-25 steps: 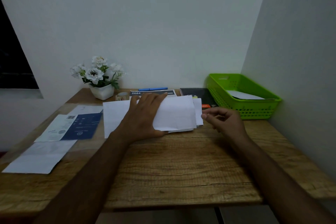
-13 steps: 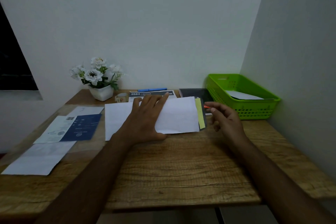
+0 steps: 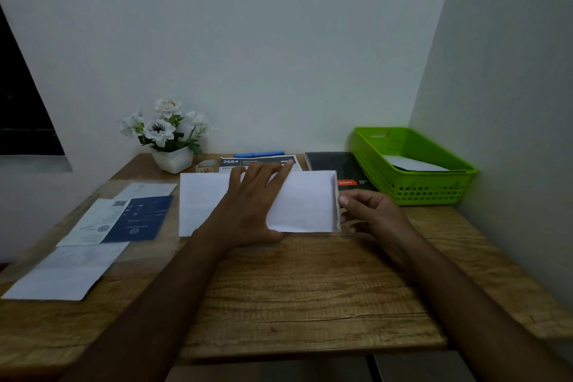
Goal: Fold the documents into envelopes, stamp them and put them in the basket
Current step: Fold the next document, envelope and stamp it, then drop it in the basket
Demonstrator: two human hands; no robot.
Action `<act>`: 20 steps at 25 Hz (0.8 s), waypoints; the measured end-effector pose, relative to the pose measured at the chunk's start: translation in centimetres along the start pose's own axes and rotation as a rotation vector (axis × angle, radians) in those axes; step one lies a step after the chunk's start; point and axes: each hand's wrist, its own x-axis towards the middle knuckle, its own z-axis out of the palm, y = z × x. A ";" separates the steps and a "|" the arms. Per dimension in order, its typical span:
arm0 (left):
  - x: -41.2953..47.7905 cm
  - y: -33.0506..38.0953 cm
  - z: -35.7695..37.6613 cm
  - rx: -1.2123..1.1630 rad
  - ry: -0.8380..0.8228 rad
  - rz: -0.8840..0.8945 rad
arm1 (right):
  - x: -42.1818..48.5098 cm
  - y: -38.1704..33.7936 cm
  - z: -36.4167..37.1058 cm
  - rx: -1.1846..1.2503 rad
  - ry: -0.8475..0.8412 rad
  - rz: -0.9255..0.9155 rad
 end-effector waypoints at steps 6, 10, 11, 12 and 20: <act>0.1 0.2 -0.2 -0.003 0.008 0.024 | 0.1 0.0 0.0 -0.033 -0.018 -0.012; 0.3 1.0 -0.5 0.001 0.005 0.061 | 0.1 0.3 -0.1 -0.101 -0.030 -0.048; 0.3 1.3 -0.5 0.018 0.047 0.066 | 0.2 0.3 0.0 -0.095 0.000 -0.085; 0.3 1.7 -0.7 0.038 0.129 0.059 | 0.2 0.3 0.1 -0.077 0.044 -0.134; 0.7 4.7 -0.2 -0.180 0.454 0.108 | 0.5 0.7 0.7 -0.031 0.300 -0.537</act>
